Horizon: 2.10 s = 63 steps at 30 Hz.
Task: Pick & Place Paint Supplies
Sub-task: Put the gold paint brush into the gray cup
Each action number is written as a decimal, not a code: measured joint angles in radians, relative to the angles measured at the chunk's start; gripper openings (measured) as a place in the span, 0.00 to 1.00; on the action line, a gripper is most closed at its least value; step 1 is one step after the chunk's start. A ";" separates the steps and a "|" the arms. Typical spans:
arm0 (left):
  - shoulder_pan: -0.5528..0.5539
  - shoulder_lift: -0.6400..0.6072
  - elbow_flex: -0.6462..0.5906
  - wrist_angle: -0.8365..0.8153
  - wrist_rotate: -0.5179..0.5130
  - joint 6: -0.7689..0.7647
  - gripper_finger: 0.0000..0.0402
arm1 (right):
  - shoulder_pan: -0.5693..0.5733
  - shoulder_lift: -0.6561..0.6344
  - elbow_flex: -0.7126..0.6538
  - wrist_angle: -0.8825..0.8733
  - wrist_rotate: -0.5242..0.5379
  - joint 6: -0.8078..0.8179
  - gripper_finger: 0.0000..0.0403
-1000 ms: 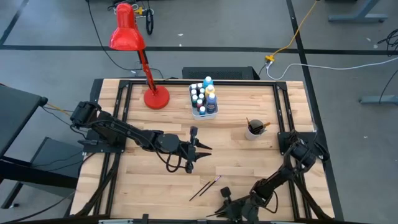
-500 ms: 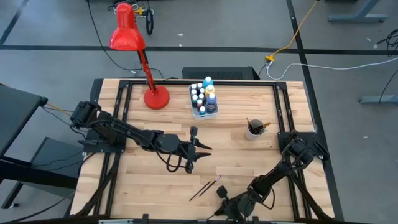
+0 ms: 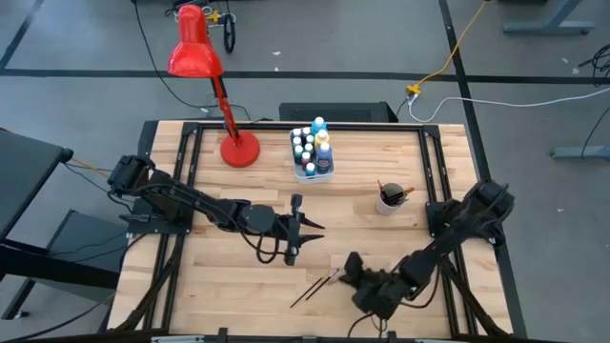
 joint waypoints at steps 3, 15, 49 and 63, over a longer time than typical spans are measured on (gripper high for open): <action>0.007 0.000 0.000 -0.001 0.004 -0.008 0.25 | -0.009 -0.078 0.000 -0.107 0.082 -0.085 0.01; 0.176 0.044 0.003 0.017 0.354 -0.473 0.25 | -0.075 -0.150 0.002 -0.103 0.094 -0.698 0.01; 0.187 0.150 0.068 0.152 0.577 -0.715 0.59 | -0.270 -0.152 0.006 0.201 -0.305 -1.594 0.01; 0.187 0.150 0.069 0.132 0.559 -0.640 0.59 | -0.320 -0.152 0.006 0.255 -0.400 -1.688 0.01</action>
